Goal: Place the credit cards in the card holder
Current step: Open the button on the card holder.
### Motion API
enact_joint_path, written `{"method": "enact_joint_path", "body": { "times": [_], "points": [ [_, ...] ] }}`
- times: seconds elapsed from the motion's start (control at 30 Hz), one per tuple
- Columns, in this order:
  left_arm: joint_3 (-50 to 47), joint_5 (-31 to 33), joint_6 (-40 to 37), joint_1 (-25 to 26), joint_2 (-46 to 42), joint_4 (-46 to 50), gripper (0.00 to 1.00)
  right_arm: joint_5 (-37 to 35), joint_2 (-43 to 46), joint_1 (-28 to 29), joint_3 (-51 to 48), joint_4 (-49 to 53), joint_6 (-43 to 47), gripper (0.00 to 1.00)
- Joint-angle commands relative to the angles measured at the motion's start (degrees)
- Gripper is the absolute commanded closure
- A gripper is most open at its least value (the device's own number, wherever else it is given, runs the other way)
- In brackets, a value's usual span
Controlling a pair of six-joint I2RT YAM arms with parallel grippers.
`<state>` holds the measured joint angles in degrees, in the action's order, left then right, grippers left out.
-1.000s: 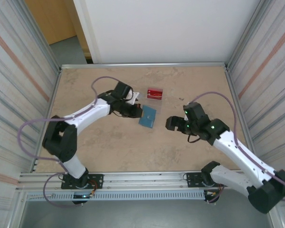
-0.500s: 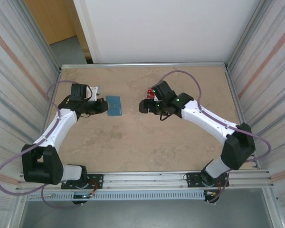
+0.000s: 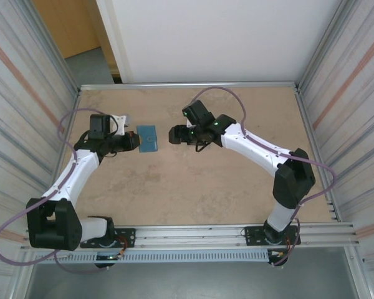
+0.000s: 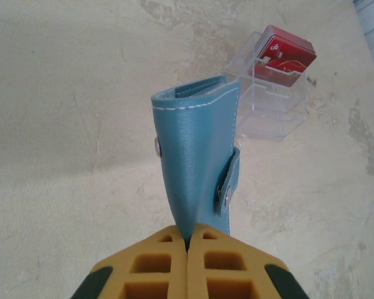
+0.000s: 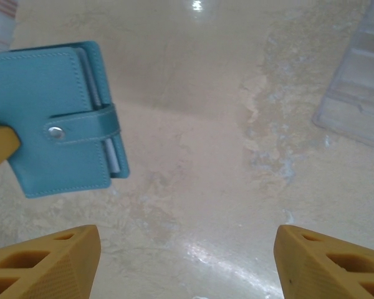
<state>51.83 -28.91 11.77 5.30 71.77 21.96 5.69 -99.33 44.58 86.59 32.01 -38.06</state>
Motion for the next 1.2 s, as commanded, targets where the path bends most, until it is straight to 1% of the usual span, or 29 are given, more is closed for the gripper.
{"method": "enact_joint_path", "body": {
  "times": [0.0,0.07,0.2,0.27,0.37,0.5,0.63,0.77,0.9,1.17],
  "points": [
    [0.6,-0.85,-1.48,-0.36,-0.49,-1.92,1.0,-2.91,-1.19,1.68,3.94,0.6,1.54,0.28],
    [0.64,-0.69,-2.13,-0.41,-0.42,-1.92,1.0,-4.22,-2.26,2.26,5.31,0.4,1.93,0.31],
    [1.75,-0.16,-2.65,-1.87,0.39,-1.17,1.0,-6.62,-6.83,3.12,12.5,4.97,2.91,0.36],
    [2.04,0.29,-2.6,-2.44,0.59,-1.28,1.0,-7.63,-8.53,3.65,14.46,5.28,3.52,0.38],
    [2.13,-0.22,-2.64,-2.49,0.43,-1.3,1.0,-5.72,-11.11,3.76,17.23,4.64,2.65,0.43],
    [2.21,-1.24,-2.44,-2.55,0.57,-1.62,1.0,-4.04,-15.5,5.01,23.86,4.87,1.94,0.48],
    [2.63,-1.52,-2.3,-2.49,0.74,-1.34,1.0,-2.72,-20.09,6.29,29.69,6.55,1.64,0.52],
    [2.72,-2.88,-2.02,-2.49,1.37,-1.87,1.0,-1.23,-22.18,7.29,30.4,4.27,0.72,0.55],
    [2.56,-4.39,-2.64,-2.41,2.11,-2.51,1.0,1.48,-24.41,7.45,31.79,3.72,-0.73,0.56],
    [2.61,-5.5,-3.43,-2.54,1.79,-2.36,1.0,2.13,-25.66,7.37,31.64,3.63,-1.18,0.61]
  ]
}}
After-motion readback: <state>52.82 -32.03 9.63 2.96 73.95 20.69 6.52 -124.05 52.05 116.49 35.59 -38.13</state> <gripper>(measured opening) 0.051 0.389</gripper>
